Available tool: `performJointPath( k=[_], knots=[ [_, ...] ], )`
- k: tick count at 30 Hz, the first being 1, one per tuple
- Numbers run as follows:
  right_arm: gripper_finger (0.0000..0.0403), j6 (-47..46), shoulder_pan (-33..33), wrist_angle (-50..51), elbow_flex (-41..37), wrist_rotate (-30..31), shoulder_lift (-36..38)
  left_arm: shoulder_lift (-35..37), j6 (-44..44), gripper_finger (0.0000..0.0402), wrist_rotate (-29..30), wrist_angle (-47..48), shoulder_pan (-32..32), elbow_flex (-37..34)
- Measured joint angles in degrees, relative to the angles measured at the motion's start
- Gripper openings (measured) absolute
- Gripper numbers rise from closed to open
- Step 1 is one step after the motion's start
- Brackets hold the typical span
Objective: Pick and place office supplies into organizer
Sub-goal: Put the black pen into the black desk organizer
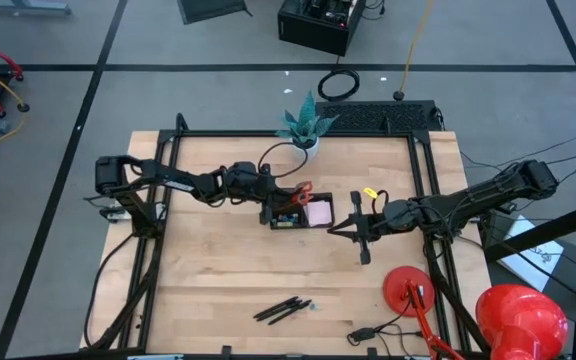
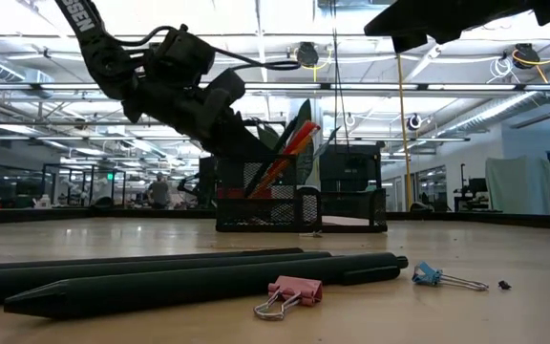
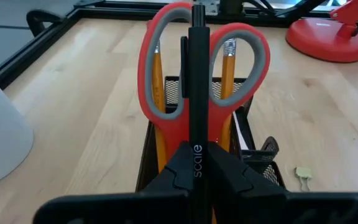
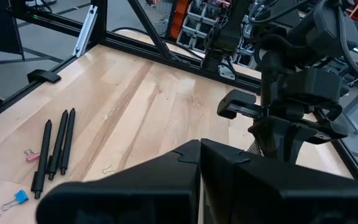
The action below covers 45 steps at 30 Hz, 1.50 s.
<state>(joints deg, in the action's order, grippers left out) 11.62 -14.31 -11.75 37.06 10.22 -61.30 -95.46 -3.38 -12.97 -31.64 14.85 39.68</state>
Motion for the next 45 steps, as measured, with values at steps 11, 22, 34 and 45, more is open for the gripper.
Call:
performJointPath(
  k=[11,22,34,45],
  knots=[
    [0.0004,0.0,0.0,0.0,0.0,0.0,0.0,0.2,-0.6,0.0020,2.5,4.1,-0.2,0.3],
    [0.0004,0.0,0.0,0.0,0.0,0.0,0.0,0.5,-0.6,0.0025,1.6,5.8,-0.3,0.2],
    [0.0004,0.1,0.0,0.0,0.0,0.0,0.0,2.6,1.0,0.0079,1.1,7.2,-1.0,0.0],
    [0.0004,0.2,0.0,0.0,0.0,0.0,0.0,3.5,-0.2,0.0117,0.6,6.1,-1.4,-0.1]
  ],
)
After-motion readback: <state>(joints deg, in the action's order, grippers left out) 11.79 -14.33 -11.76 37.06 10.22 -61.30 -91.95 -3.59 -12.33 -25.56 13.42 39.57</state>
